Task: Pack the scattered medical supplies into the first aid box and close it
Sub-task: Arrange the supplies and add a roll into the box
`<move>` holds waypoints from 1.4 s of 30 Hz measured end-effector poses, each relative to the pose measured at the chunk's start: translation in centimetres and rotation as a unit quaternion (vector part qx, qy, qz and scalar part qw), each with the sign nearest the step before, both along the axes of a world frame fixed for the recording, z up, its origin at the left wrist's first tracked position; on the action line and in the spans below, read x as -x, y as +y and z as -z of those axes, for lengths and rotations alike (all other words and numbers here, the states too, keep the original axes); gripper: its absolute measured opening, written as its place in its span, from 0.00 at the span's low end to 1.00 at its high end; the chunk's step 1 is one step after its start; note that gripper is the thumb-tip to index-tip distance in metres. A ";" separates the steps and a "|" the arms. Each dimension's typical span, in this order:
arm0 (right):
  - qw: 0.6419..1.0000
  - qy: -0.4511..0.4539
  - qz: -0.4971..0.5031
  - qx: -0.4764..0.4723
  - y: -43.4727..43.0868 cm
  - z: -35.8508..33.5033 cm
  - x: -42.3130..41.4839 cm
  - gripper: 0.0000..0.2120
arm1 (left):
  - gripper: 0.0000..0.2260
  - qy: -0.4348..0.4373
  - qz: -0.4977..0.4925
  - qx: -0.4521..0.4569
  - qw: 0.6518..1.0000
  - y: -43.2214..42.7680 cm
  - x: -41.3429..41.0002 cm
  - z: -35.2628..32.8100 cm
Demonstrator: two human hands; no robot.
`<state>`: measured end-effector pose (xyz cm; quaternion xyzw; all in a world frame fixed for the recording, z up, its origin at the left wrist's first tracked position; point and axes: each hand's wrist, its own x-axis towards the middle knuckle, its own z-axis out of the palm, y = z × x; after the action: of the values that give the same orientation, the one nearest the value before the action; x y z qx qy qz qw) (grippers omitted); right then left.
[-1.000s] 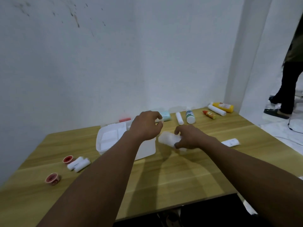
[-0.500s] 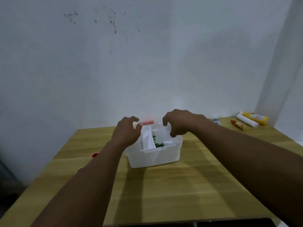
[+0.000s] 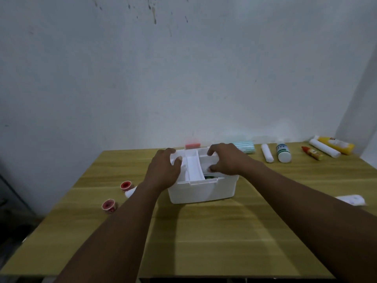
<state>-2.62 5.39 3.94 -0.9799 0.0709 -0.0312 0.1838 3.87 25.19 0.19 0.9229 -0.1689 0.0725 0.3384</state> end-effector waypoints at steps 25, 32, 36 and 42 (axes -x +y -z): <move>0.925 0.008 0.185 -0.331 4.2 -0.7 -0.1 0.06 | 0.20 -0.007 -0.012 0.007 1.000 -0.7 0.3 0.3; 0.926 -0.029 0.161 -0.339 3.0 -1.7 0.1 0.06 | 0.21 -0.004 0.017 -0.052 0.999 -0.6 -0.4 -0.5; 0.944 -0.083 0.148 -0.283 -0.8 -3.6 0.3 0.09 | 0.22 -0.031 0.030 -0.074 0.996 -1.7 -1.2 -2.2; 0.984 -0.028 0.139 -0.113 -7.3 -2.5 -1.5 0.14 | 0.21 -0.009 0.040 -0.094 0.995 -3.7 -2.1 -1.4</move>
<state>-1.15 -1.91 6.47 -0.9323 0.2040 -0.0753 0.2889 5.94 21.48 1.64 0.9423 -0.2150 0.0508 0.2516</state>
